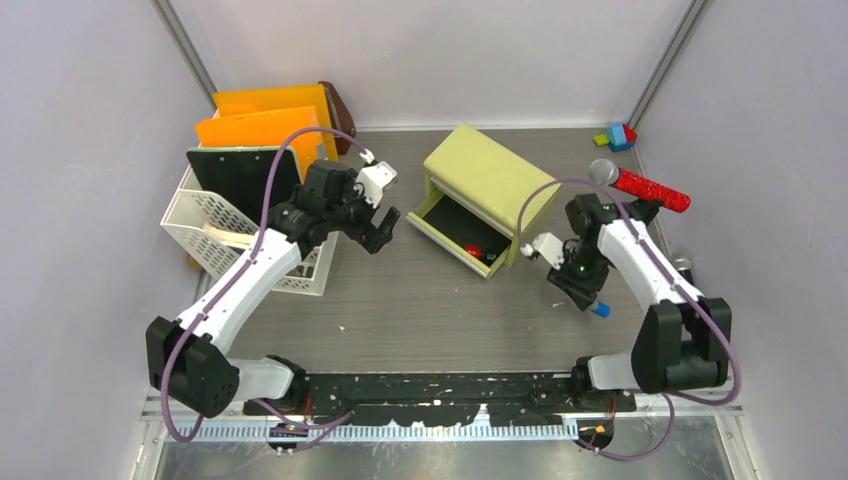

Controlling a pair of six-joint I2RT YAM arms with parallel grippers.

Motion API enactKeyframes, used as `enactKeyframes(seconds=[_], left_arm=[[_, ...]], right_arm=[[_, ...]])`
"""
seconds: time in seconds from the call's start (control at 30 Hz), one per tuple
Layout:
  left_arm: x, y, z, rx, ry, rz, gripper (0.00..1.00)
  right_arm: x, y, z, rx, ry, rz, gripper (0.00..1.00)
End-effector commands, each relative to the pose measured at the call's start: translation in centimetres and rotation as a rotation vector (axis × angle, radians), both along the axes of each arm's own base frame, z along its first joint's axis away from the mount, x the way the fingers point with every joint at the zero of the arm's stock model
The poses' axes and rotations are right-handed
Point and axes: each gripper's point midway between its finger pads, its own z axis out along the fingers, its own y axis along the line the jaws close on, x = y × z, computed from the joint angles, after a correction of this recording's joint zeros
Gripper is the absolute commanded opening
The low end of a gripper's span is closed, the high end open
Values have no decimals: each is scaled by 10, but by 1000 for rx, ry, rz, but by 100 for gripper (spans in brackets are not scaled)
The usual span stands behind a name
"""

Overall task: Organize the desk
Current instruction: Pick up the stationery from the corner of the board, then place the stationery in the drawer.

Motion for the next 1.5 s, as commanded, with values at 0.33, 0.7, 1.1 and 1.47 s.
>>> enactKeyframes(seconds=[0.33,0.7,1.1,1.47], left_arm=[[4,5,22,-21,-90,27,100],[0,11,19,5,-95,38,100],[-4,14,20,6,-98,36,100],[-4,14,24,-6,-121,37,100]], right_arm=[[79,167,134,546,-408,-13,23],[136,250,150,666,-479,-9,26],[182,258,106,488,-520,-62,53],[161,242,158,534,-633,-89,80]])
